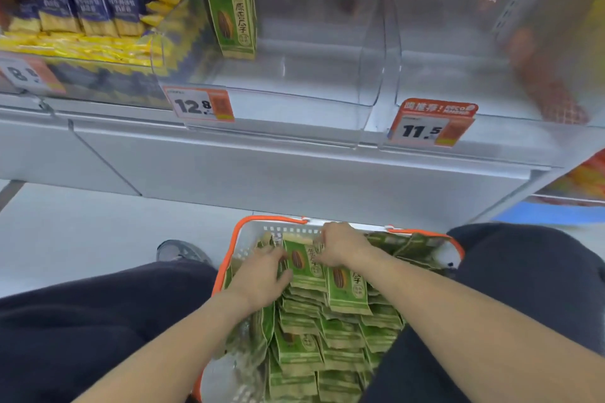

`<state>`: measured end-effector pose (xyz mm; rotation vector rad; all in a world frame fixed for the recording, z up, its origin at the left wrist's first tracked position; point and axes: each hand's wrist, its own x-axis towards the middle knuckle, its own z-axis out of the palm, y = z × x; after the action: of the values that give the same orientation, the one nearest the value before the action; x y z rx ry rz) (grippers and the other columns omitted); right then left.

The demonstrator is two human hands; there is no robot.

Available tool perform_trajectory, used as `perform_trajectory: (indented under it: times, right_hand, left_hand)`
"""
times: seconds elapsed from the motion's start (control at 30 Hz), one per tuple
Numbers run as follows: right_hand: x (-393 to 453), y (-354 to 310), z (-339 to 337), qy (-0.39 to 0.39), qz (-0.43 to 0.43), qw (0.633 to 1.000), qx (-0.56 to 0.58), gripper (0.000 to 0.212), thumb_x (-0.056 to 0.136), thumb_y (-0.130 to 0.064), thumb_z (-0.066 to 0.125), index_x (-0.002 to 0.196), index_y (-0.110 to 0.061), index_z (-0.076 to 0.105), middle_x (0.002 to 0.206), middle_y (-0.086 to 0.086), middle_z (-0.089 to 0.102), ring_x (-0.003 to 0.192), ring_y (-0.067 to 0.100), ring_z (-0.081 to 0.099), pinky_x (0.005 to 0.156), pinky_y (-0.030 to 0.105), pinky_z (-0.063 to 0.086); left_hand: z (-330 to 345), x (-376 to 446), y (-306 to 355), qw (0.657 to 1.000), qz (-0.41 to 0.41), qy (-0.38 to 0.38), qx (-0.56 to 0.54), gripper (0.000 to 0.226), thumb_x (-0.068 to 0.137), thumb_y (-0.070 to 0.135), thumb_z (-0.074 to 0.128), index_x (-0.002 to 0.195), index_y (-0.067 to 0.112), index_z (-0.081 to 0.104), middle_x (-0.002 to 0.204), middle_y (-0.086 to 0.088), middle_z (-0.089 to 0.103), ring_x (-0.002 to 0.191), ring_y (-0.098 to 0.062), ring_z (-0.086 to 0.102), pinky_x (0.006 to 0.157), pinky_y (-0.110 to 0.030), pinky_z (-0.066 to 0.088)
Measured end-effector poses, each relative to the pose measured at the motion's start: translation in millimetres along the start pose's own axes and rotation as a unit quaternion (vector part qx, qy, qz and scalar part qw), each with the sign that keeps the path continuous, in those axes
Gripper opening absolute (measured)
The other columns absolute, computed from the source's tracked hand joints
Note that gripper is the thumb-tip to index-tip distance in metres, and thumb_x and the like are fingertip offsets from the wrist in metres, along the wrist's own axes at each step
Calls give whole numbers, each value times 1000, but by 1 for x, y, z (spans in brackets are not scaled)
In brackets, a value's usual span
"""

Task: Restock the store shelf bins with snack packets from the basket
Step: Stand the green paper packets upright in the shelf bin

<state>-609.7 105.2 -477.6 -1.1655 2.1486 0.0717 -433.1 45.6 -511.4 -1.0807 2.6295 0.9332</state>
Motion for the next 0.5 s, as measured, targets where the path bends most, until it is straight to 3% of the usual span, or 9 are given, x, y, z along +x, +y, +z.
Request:
perform_trajectory:
  times: [0.07,0.13,0.23,0.37,0.43,0.5]
  right_hand:
    - [1,6,2,-13,32,999,-29,21,86,-29,72,87,-15,56,94,4,61,85,23,60,63,28,45]
    - [1,13,4,-27,53,998,-30,25,86,-34,74,86,-15,57,90,2,61,82,22,59,63,28,44]
    - [0,20,8,-25,63,998,-18,48,85,-44,75,114,-9,61,104,5,65,90,21,62,74,30,50]
    - [-4,26,16,-16,70,997,14,83,85,-48,74,146,-5,37,140,14,52,119,27,58,94,34,50]
    - [-8,27,18,-20,66,997,23,87,84,-47,74,149,-5,35,145,15,45,125,28,55,100,35,49]
    - [-11,28,18,-29,60,997,24,79,80,-49,77,139,-6,47,136,11,53,119,26,57,99,34,50]
  left_hand:
    - [1,2,5,1000,-10,11,-9,42,96,45,54,127,17,58,117,-1,62,110,-18,55,94,-34,47]
    - [1,8,9,999,-30,6,-27,43,92,48,59,121,17,60,109,0,64,104,-18,59,89,-32,50]
    - [0,21,20,997,-63,-22,-37,48,86,42,71,123,15,56,102,1,59,95,-16,56,81,-26,48]
    - [0,33,24,989,-110,-78,-55,68,82,36,77,138,14,45,129,-5,54,114,-21,55,98,-30,46]
    - [-2,32,23,988,-107,-106,-46,75,84,36,76,145,16,37,140,-7,47,126,-23,50,108,-33,41]
    - [-3,30,23,988,-94,-121,-35,78,85,33,75,149,18,33,144,-8,43,132,-24,45,113,-34,37]
